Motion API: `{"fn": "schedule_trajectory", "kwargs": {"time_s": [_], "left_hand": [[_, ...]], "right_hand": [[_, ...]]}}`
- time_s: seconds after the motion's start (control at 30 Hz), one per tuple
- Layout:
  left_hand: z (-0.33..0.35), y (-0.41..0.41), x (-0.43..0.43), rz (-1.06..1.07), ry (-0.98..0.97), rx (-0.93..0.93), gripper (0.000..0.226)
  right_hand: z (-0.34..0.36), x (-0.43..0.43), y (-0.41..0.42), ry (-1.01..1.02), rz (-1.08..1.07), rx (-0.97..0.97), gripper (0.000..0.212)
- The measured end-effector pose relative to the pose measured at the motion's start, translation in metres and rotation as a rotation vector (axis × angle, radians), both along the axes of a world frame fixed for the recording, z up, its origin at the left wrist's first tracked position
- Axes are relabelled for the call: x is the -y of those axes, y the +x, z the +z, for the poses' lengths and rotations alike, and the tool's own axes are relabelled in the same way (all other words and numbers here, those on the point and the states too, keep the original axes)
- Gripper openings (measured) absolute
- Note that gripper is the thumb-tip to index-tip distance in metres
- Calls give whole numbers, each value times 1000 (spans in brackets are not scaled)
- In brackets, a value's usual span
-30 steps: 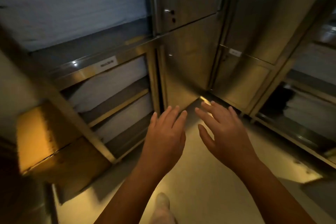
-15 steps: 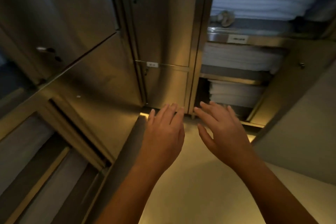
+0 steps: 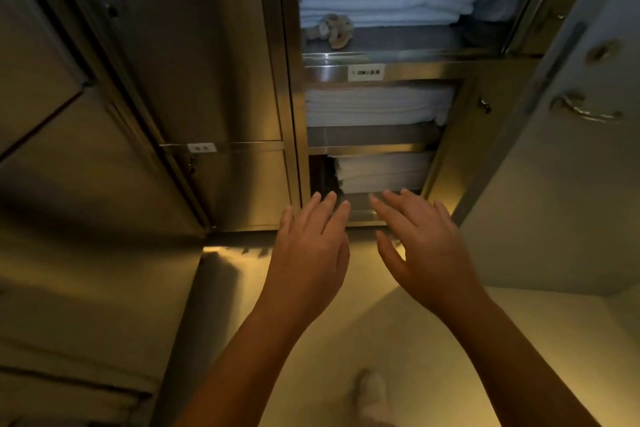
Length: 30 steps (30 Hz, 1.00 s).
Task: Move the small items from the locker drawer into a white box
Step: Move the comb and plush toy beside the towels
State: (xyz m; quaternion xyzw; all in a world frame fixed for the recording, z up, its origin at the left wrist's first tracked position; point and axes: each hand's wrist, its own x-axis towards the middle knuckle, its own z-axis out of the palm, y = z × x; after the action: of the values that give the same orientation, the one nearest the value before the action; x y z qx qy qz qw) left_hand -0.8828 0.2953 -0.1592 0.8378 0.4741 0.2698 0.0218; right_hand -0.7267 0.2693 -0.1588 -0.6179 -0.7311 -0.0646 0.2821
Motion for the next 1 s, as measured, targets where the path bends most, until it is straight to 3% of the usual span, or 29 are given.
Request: {"fn": "schedule_trajectory", "kwargs": {"time_s": [0.57, 1.0], "left_hand": [[7, 179, -205, -98, -1, 19, 40], [-12, 211, -329, -103, -31, 11, 43]], "right_hand": [[2, -192, 177, 98, -102, 40, 46], [-10, -315, 211, 31, -94, 37, 45]]}}
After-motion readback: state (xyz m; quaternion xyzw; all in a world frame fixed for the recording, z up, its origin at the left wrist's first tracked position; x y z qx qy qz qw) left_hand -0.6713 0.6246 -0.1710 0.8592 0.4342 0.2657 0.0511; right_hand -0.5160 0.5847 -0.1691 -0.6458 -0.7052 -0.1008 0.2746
